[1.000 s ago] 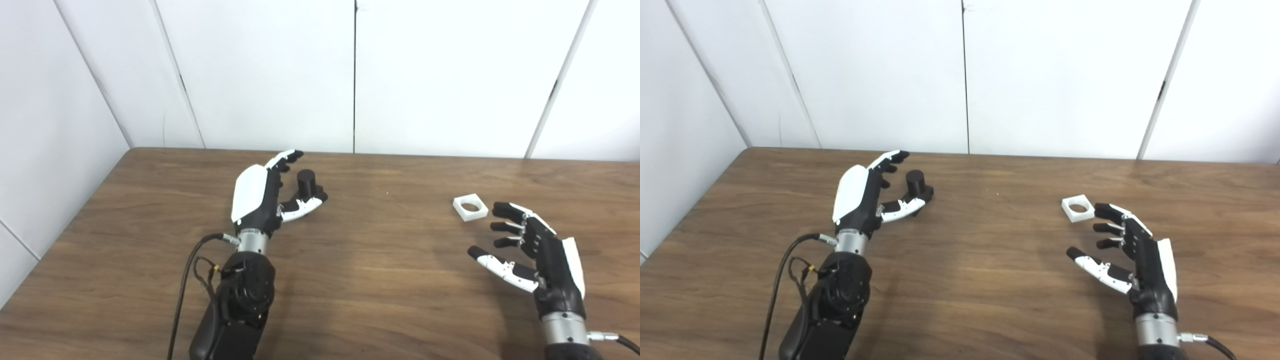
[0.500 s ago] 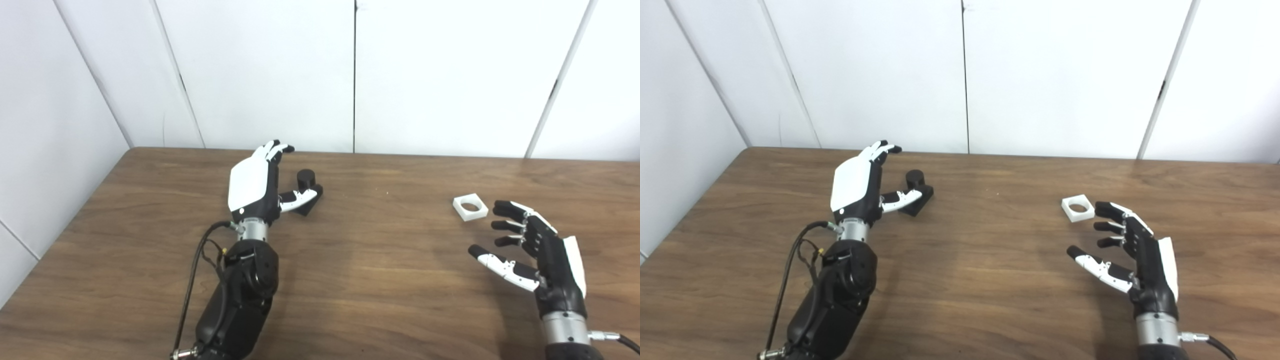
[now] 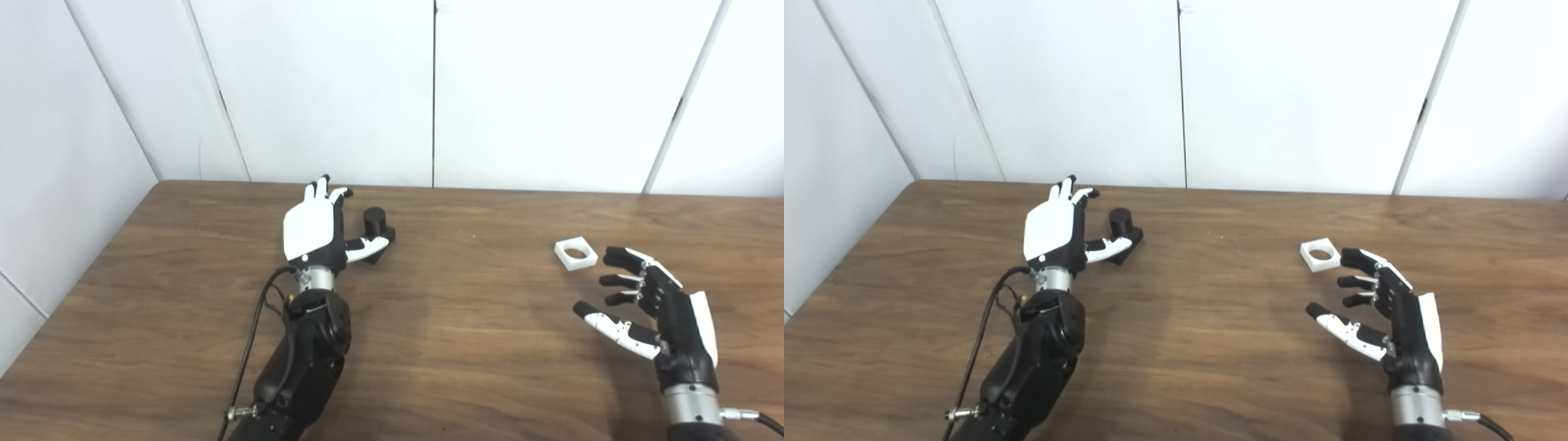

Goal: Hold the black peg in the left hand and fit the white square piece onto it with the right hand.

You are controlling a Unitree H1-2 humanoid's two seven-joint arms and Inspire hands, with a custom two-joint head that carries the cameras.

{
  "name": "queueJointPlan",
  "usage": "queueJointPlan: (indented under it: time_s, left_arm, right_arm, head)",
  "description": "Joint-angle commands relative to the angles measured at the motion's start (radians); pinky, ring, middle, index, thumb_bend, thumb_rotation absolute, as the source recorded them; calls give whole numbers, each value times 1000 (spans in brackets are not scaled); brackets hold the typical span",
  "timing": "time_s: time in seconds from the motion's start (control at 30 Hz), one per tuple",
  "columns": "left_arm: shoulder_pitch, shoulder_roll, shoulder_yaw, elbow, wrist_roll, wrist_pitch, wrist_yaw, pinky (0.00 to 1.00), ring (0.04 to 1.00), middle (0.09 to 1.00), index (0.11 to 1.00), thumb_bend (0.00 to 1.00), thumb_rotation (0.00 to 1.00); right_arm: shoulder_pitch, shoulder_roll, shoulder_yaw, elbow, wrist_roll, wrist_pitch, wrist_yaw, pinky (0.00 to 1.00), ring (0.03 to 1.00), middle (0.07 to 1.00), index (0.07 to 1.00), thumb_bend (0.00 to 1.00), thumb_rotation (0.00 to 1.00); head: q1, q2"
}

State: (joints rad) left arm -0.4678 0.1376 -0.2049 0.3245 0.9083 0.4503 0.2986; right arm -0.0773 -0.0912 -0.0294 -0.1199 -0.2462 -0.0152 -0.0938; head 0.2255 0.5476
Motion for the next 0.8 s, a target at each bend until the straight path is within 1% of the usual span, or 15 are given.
queueJointPlan:
  time_s: [0.0,0.23,0.4,0.57,0.67,0.77]
  left_arm:
    - [-58,18,-2,-6,19,12,18,883,1000,1000,776,898,566]
    - [-71,18,-3,46,12,16,17,865,986,1000,744,910,593]
    - [-80,16,-4,83,0,16,14,855,981,1000,736,905,606]
    - [-93,12,-8,126,-19,14,14,851,974,1000,723,895,607]
    - [-100,13,-12,145,-39,10,11,872,979,1000,723,892,600]
    - [-108,14,-17,176,-59,-2,21,847,963,990,702,911,585]
  right_arm:
    - [-23,4,1,-23,2,-44,-12,515,645,741,732,576,52]
    - [-26,9,5,-23,-8,-32,-15,515,646,739,726,565,54]
    - [-30,13,4,-18,-5,-41,-17,513,646,739,725,569,61]
    - [-31,11,5,-12,-11,-52,-22,512,647,736,724,563,65]
    - [-31,13,6,-9,-15,-53,-28,512,645,734,722,564,65]
    - [-28,16,7,-11,-14,-50,-29,512,648,739,724,567,88]
  head:
    - [0,0]
    - [-8,2]
    - [-13,-1]
    - [-16,0]
    - [-17,-2]
    - [-20,-3]
